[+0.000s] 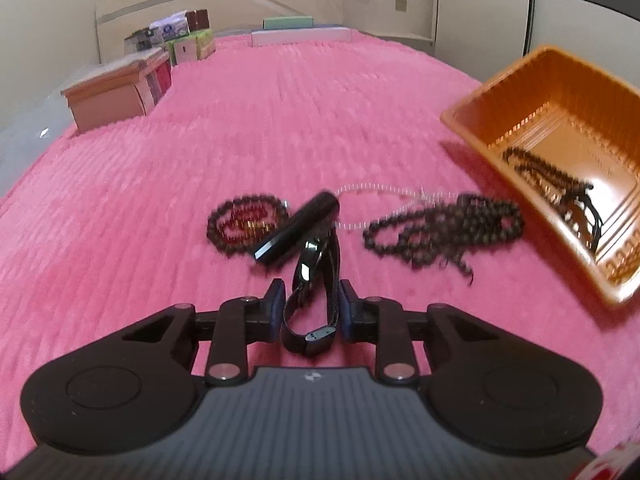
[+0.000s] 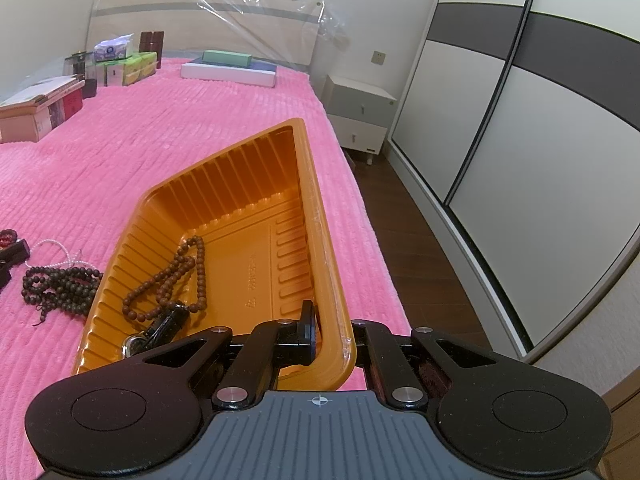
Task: Organize jewelry
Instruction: 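Return the left tool to the pile and grasp another black-strap watch, then carry the watch with the left tool into the tray and open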
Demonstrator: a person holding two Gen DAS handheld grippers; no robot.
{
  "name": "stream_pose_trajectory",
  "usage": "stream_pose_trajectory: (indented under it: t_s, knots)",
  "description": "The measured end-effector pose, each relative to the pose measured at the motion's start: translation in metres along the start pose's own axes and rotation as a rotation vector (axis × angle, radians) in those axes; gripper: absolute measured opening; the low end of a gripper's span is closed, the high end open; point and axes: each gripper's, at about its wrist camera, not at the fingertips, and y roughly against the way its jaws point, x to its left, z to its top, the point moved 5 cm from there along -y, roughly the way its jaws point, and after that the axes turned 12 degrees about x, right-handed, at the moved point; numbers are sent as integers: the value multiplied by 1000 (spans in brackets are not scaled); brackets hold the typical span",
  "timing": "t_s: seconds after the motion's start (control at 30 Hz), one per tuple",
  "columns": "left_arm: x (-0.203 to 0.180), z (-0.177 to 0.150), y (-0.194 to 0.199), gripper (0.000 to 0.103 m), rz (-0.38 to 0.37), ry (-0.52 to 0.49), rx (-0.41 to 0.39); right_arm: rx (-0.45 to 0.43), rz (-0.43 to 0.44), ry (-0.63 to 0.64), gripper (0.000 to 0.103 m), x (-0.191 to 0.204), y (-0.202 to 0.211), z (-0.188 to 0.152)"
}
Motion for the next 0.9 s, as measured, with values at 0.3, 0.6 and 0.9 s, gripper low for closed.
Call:
stream_pose_trajectory:
  t_s: [0.3,0.6,0.9]
  knots:
    - [-3,-8,-3,27,25,-36,-4,0,-1,0,5,0,0,0]
    - [13,2,8,22,-207,176,60,-1,-2,0,5,-1,0,-1]
    - [3,10,16,22,-293,222,54,0,-2,-2,5,-1,0,-1]
